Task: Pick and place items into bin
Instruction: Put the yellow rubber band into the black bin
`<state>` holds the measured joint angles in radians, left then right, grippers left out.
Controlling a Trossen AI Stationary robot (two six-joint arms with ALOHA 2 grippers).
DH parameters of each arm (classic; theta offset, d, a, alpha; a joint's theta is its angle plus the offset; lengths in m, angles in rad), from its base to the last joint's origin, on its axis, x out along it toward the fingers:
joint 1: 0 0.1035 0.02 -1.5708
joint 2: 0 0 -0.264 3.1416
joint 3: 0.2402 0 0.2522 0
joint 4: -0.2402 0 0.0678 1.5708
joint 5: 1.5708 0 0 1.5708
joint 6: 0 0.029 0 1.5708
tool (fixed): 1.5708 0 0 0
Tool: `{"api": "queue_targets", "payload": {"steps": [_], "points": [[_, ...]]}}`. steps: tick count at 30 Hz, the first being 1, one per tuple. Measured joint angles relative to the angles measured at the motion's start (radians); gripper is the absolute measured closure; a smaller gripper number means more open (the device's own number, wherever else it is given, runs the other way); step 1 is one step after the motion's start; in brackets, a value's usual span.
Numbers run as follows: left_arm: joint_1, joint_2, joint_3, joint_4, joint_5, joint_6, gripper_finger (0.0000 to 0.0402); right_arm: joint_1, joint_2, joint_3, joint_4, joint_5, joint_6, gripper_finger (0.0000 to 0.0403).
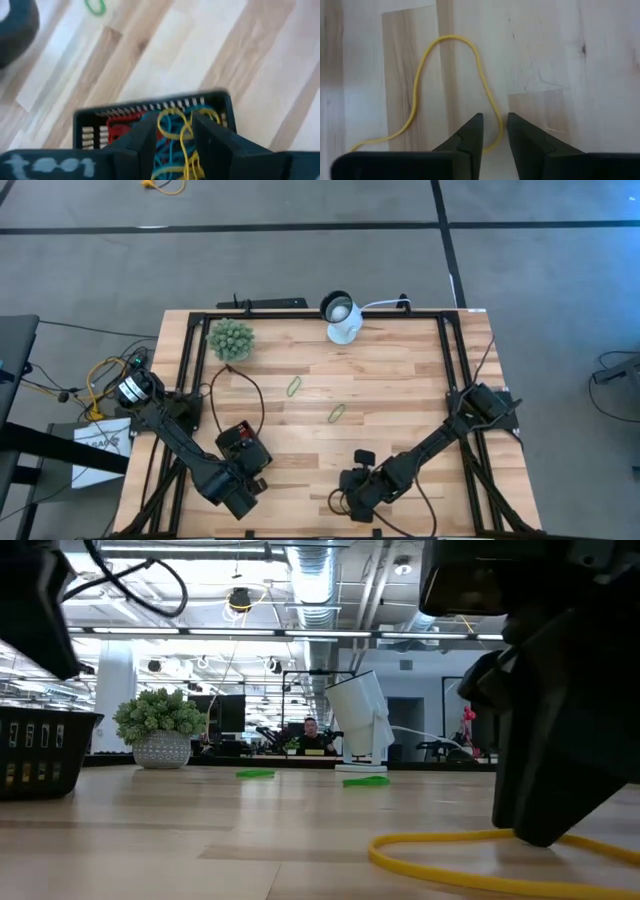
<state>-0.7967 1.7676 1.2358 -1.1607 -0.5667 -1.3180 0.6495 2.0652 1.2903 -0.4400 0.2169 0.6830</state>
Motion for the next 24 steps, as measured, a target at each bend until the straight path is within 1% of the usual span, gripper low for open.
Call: {"api": "queue_targets", "payload": {"steps": [3,5,6,10,12,14,17,20,24], "points": [[0.000,0.000,0.000,0.016,-0.084,-0.034,0.0285,-0.001,0.013,0.000,0.003,-0.002,-0.014,0.0354],[0.000,0.000,0.000,0.058,-0.153,-0.035,0.0285,0.001,0.015,0.000,0.016,-0.002,-0.035,0.0385],[0.000,0.000,0.000,0.083,-0.185,-0.027,0.0285,0.001,0.016,0.000,0.026,-0.002,-0.045,0.0394],[0.008,0.000,0.000,0.236,-0.306,0.030,0.0285,0.001,0.004,-0.005,0.066,0.002,-0.118,0.0398],[0.019,0.000,0.000,0.324,-0.330,0.067,0.0285,-0.008,-0.007,0.001,0.071,0.033,-0.161,0.0401],[0.035,0.000,0.000,0.408,-0.331,0.144,0.0285,-0.023,-0.025,0.007,0.078,0.104,-0.188,0.0400],[0.063,0.000,0.000,0.524,-0.298,0.287,0.0285,-0.057,-0.058,0.044,0.115,0.181,-0.259,0.0402],[0.089,0.000,0.000,0.624,-0.261,0.407,0.0285,-0.089,-0.061,0.084,0.128,0.203,-0.338,0.0402],[0.126,0.000,-0.001,0.674,-0.193,0.553,0.0285,-0.114,-0.062,0.126,0.143,0.201,-0.423,0.0402]]}}
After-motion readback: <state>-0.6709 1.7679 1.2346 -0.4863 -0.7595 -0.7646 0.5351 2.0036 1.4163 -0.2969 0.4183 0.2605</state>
